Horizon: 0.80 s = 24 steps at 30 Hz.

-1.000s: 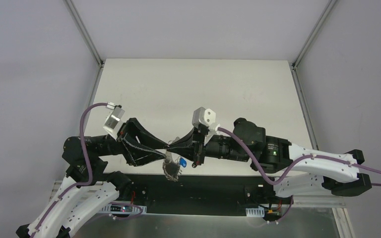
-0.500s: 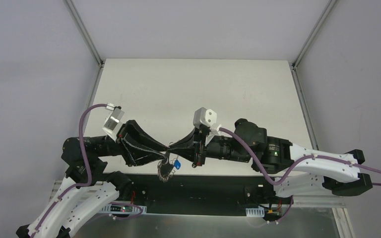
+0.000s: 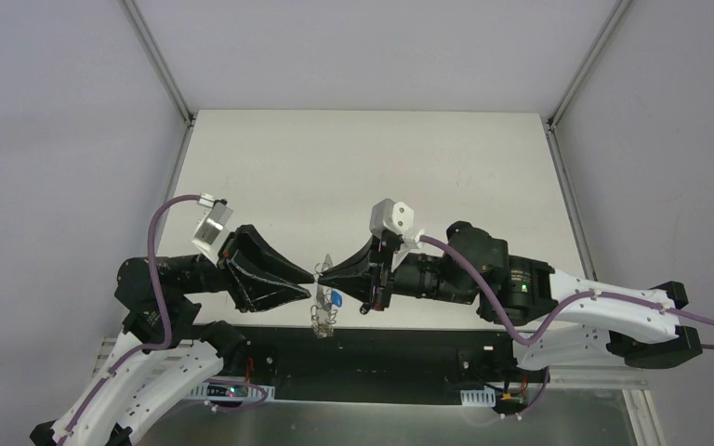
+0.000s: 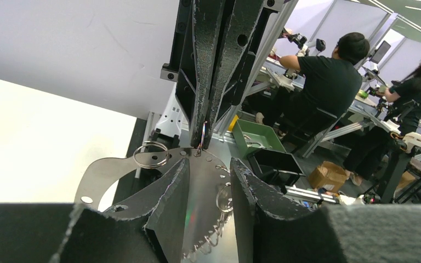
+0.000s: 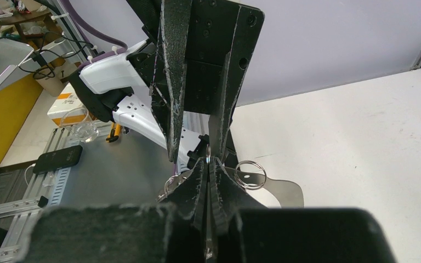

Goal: Put the keys on the keyring

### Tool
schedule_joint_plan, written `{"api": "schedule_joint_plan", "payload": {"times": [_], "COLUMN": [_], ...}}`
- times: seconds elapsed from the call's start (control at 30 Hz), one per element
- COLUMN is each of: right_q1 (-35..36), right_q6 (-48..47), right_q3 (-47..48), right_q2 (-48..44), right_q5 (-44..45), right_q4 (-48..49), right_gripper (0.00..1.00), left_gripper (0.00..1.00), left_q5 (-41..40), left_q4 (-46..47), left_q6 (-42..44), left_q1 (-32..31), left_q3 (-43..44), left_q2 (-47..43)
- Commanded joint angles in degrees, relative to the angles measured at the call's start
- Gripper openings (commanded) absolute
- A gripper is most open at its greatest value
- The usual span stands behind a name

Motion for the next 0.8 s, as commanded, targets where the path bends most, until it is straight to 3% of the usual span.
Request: {"api": "schedule_joint_plan", "payload": {"times": [0.0, 0.77], "right_q1": [0.00, 0.03], "right_q6": [1.25, 1.62], "right_q3": [1.13, 0.77], "right_q2": [-0.56, 0.27], "right_q5": [-0.40, -0.23], "right_q4": [2.42, 3.41], "right_gripper": [0.00, 0.00], "left_gripper": [0.33, 0.30], "left_q5": [1.32, 1.68], "left_q4": [3.45, 4.17], "left_q6": [-0.22, -0.48], "left_q1": [0.46, 0.39], "left_q3": [0.55, 0.00], "left_q2": [0.32, 0.04]}}
